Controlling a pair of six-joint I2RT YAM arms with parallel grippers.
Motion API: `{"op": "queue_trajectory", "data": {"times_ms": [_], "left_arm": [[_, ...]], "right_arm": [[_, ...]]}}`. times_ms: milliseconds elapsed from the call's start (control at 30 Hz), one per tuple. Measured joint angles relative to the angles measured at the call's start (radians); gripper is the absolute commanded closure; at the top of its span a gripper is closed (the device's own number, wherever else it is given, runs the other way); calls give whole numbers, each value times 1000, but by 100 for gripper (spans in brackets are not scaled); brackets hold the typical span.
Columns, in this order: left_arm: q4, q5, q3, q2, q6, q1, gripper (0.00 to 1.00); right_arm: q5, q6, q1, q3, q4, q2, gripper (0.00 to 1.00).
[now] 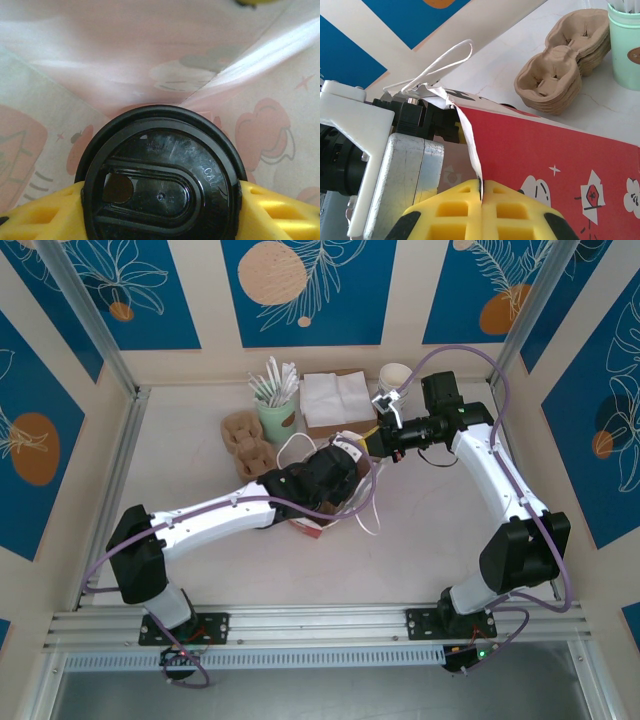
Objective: Pack the takeout coffee
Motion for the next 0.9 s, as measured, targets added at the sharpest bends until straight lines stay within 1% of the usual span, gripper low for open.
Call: {"op": "queue_trajectory", "data": {"times_ms": [900], "left_arm": [[-43, 0, -11, 4, -24, 0, 38]], "right_arm": [[23, -33, 13, 0, 2, -1, 100]]}}
